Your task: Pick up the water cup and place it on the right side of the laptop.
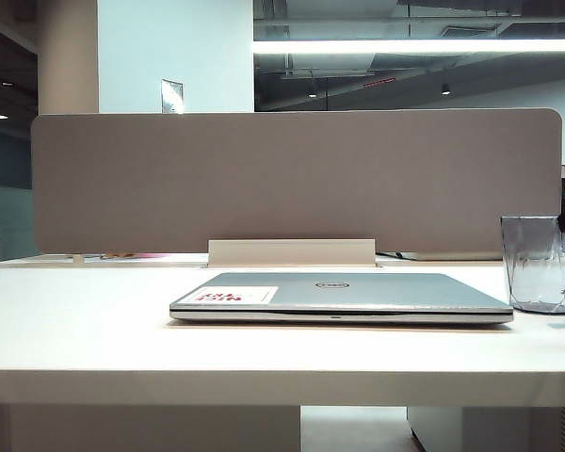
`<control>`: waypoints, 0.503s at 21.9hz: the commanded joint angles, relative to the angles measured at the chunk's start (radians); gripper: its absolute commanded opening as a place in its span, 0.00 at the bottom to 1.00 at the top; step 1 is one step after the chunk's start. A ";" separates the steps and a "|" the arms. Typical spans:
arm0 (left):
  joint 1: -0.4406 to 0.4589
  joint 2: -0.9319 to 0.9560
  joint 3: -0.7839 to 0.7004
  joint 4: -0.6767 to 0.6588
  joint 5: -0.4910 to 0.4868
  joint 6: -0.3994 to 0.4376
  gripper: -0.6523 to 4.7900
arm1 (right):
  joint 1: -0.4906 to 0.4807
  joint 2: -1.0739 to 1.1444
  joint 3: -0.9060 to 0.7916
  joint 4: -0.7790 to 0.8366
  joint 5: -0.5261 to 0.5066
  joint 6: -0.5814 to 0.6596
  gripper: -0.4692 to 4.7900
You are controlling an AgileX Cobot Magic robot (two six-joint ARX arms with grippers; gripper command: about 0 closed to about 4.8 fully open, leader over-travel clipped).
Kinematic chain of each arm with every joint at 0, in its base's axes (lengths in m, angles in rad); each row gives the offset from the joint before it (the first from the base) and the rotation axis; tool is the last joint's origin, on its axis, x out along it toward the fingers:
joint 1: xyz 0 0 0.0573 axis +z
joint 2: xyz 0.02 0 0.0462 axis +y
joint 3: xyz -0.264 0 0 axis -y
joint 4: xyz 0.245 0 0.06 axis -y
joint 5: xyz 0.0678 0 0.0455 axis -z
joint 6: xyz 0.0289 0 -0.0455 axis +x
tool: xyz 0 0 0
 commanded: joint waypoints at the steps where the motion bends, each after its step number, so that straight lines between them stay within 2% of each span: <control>1: -0.001 0.000 0.005 0.012 0.004 -0.003 0.11 | 0.001 -0.029 0.004 -0.054 0.008 -0.004 0.22; 9: -0.001 0.000 0.005 0.011 0.005 -0.003 0.11 | 0.001 -0.111 0.004 -0.136 0.042 -0.034 0.20; 11: -0.001 0.000 0.005 0.011 0.008 -0.003 0.11 | 0.001 -0.116 0.004 -0.131 0.043 -0.034 0.09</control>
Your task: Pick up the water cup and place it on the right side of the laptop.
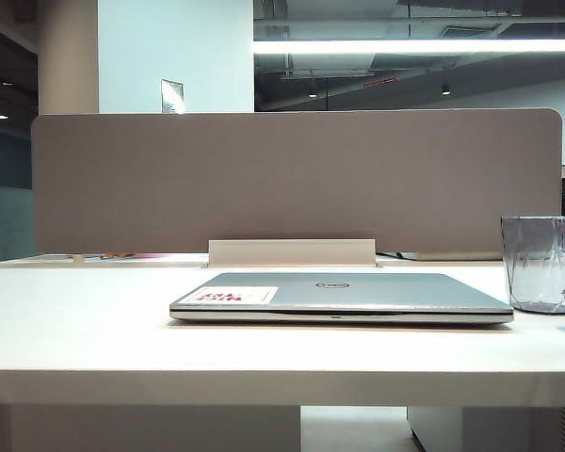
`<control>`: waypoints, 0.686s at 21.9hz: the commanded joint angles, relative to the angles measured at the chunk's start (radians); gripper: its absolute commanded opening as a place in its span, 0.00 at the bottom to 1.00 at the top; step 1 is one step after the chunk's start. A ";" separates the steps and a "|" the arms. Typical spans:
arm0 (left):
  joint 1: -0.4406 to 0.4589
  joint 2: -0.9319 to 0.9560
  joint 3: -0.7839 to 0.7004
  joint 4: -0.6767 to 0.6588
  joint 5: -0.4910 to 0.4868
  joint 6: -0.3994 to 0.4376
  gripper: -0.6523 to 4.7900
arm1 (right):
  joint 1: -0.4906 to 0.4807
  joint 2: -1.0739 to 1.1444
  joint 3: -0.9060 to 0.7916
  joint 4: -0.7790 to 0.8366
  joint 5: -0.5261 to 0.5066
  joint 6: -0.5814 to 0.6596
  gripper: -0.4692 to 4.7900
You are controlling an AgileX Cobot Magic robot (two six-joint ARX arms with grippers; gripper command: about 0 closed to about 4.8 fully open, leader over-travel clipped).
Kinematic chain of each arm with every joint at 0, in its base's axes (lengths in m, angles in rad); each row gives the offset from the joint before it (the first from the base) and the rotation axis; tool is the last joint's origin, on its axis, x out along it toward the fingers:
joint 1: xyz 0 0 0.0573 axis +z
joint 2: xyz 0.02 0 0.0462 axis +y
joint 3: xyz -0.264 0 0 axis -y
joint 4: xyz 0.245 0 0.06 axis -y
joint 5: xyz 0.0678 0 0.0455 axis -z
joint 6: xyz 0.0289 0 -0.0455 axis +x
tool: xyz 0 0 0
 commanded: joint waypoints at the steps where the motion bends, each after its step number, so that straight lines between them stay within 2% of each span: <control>1: -0.001 0.000 0.005 0.010 0.008 -0.003 0.11 | 0.000 -0.009 0.004 0.016 0.012 -0.007 0.07; 7: -0.001 0.000 0.005 0.008 0.024 -0.003 0.11 | 0.001 -0.009 0.004 0.027 0.011 -0.007 0.07; 15: -0.001 0.000 0.005 -0.009 0.026 -0.003 0.11 | 0.001 -0.004 0.004 0.122 0.011 -0.007 0.07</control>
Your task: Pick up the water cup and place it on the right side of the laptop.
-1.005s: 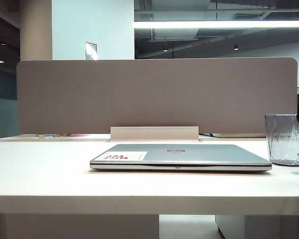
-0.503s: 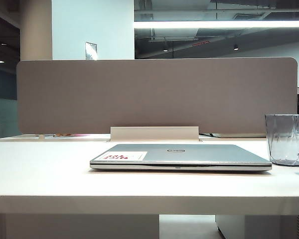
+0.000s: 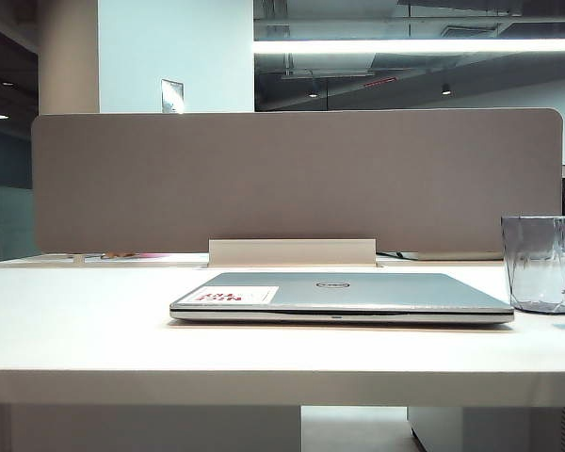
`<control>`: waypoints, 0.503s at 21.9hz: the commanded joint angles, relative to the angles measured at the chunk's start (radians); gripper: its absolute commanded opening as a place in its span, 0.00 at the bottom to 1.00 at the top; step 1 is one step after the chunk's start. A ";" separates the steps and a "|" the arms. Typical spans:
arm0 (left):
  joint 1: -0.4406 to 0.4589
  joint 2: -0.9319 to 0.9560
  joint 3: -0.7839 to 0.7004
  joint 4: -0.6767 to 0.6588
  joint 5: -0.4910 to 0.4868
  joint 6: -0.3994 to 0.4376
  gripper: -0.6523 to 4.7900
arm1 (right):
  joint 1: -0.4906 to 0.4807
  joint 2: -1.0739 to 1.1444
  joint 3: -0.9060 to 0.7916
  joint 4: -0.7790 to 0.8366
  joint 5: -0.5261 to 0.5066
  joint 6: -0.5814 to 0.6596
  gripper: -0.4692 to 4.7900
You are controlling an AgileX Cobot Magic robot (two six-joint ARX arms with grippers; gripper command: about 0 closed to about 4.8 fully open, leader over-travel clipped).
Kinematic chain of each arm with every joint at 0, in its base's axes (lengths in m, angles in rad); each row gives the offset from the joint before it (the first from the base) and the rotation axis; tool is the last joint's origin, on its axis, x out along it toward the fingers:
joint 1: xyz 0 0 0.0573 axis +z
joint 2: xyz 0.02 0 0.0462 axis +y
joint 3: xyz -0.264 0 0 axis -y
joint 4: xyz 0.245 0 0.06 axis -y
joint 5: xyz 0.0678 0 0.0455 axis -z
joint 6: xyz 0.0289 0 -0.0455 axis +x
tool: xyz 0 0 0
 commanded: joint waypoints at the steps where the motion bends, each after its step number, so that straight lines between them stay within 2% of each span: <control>1: -0.001 0.000 0.005 0.003 0.007 -0.003 0.11 | 0.001 0.000 0.004 0.048 0.001 0.000 0.07; 11: -0.001 0.000 0.005 0.003 0.007 -0.003 0.11 | 0.001 0.055 0.005 0.117 0.001 0.000 0.07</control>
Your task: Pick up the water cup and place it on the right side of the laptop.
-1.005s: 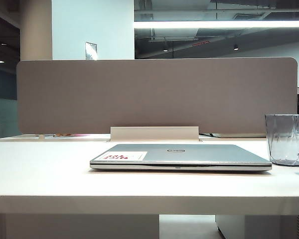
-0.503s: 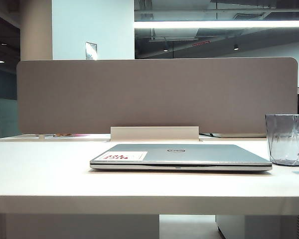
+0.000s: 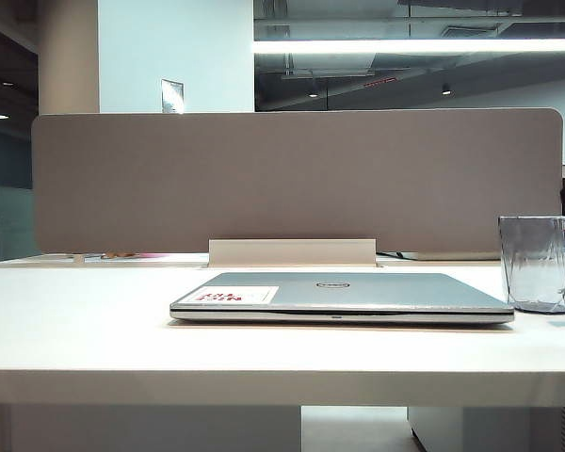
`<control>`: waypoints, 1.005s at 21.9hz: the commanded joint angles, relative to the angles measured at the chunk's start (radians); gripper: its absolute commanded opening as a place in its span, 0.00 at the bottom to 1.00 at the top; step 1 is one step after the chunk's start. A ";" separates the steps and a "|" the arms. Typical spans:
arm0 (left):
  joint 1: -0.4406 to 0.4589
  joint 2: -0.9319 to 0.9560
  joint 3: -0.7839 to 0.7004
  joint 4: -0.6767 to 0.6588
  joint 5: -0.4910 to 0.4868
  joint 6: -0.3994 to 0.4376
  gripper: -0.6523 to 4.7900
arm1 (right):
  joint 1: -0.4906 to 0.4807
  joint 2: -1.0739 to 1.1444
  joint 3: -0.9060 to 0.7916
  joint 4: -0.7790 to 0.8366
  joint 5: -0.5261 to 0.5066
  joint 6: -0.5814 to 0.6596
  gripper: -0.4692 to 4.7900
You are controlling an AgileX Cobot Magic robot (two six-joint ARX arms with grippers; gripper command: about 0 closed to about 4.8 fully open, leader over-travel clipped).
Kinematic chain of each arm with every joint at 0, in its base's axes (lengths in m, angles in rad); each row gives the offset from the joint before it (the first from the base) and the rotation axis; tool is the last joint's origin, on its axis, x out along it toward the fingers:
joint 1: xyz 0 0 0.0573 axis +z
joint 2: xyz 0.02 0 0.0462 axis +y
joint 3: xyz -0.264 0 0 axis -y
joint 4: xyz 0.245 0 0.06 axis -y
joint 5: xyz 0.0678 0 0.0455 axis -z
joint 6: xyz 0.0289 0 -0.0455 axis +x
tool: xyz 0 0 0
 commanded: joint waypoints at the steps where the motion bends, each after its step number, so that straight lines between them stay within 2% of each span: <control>1: -0.001 0.000 0.005 0.007 0.007 -0.003 0.11 | 0.001 0.016 0.005 0.026 0.000 0.000 0.07; 6: -0.001 0.000 0.005 0.008 0.007 -0.003 0.11 | 0.000 0.023 0.005 0.046 0.000 0.000 0.07; 11: -0.001 0.000 0.005 0.007 0.006 -0.003 0.11 | 0.000 -0.003 0.005 -0.066 0.009 0.000 0.07; 14: -0.001 0.000 0.005 0.008 0.006 -0.003 0.11 | 0.000 -0.047 0.005 -0.159 0.057 -0.006 0.07; 16: -0.001 0.000 0.005 0.008 0.006 -0.003 0.11 | 0.000 -0.080 0.005 -0.198 0.056 -0.008 0.07; 19: -0.001 0.000 0.005 0.007 0.006 -0.003 0.11 | 0.000 -0.182 0.002 -0.267 -0.001 -0.007 0.07; 22: -0.001 0.000 0.005 0.006 0.007 -0.003 0.11 | 0.000 -0.286 -0.034 -0.270 -0.007 0.023 0.07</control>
